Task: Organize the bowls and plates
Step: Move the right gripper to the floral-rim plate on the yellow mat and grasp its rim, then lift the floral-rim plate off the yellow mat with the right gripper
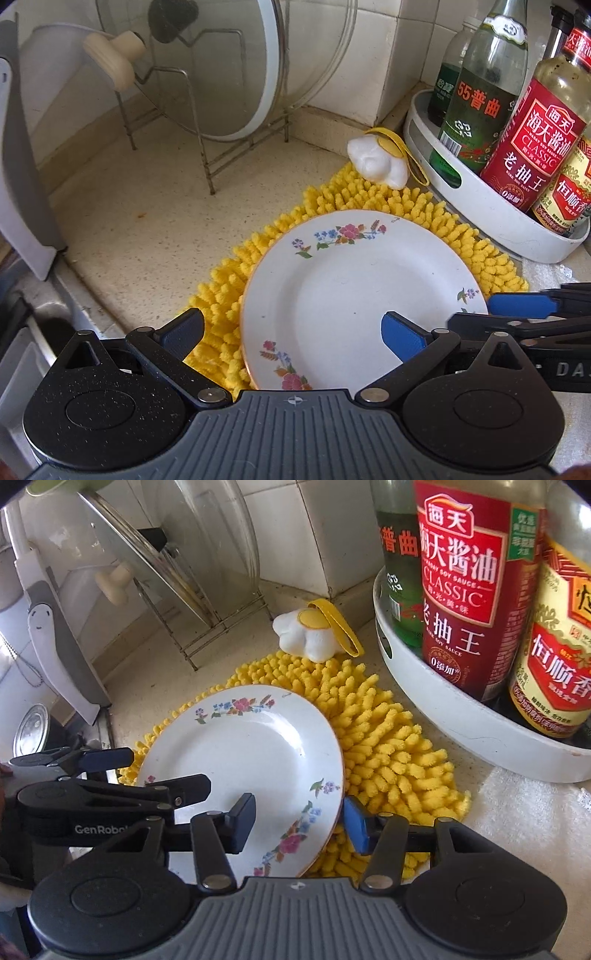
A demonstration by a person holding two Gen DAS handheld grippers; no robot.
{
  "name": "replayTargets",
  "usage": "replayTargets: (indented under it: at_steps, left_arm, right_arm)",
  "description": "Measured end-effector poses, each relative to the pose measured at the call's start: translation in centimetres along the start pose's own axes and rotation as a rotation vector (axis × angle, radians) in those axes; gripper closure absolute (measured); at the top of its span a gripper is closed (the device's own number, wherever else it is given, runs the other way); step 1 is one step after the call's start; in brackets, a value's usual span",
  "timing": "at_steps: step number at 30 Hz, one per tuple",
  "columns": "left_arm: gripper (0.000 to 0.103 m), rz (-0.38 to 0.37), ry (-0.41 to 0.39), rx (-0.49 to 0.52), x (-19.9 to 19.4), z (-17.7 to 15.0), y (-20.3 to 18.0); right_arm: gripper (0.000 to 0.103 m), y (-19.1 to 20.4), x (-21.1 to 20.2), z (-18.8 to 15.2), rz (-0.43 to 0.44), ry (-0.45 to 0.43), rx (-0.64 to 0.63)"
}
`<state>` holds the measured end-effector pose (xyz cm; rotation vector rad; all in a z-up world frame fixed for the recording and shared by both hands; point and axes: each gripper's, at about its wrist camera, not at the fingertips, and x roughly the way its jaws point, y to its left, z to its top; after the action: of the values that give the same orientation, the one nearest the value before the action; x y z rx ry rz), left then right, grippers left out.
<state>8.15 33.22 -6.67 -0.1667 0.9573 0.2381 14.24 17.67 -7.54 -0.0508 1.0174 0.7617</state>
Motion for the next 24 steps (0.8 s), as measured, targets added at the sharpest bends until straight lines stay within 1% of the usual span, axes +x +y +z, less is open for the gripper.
replayTargets:
  at_steps: [2, 4, 10, 15, 17, 21, 24]
  left_arm:
    - [0.001, 0.005, 0.008, 0.000, 0.4, 0.1, 0.2]
    - [0.001, -0.008, 0.015, -0.009, 0.8, 0.1, 0.5]
    - [0.001, -0.024, 0.025, 0.002, 1.3, 0.1, 0.7]
    - [0.001, -0.044, 0.018, 0.021, 1.5, -0.2, 0.6]
    - [0.002, -0.047, 0.017, 0.025, 1.4, -0.3, 0.6]
    - [0.007, -0.050, 0.009, 0.035, 1.2, -0.3, 0.4]
    - [0.007, -0.055, 0.008, 0.030, 1.3, -0.2, 0.3]
  right_arm:
    - [0.050, 0.0, 0.2, 0.0, 0.000, 0.004, 0.004]
    - [0.051, -0.1, 0.4, 0.1, 0.001, 0.008, 0.013]
    - [0.057, -0.5, 0.7, 0.0, 0.003, 0.004, 0.027]
    - [0.058, -0.1, 0.5, -0.4, -0.009, -0.001, 0.010]
    - [0.058, 0.1, 0.4, -0.6, -0.009, -0.015, -0.008]
    - [0.056, -0.9, 0.7, -0.5, 0.047, -0.027, 0.003]
    - [0.056, -1.5, 0.6, -0.5, 0.082, -0.037, 0.019]
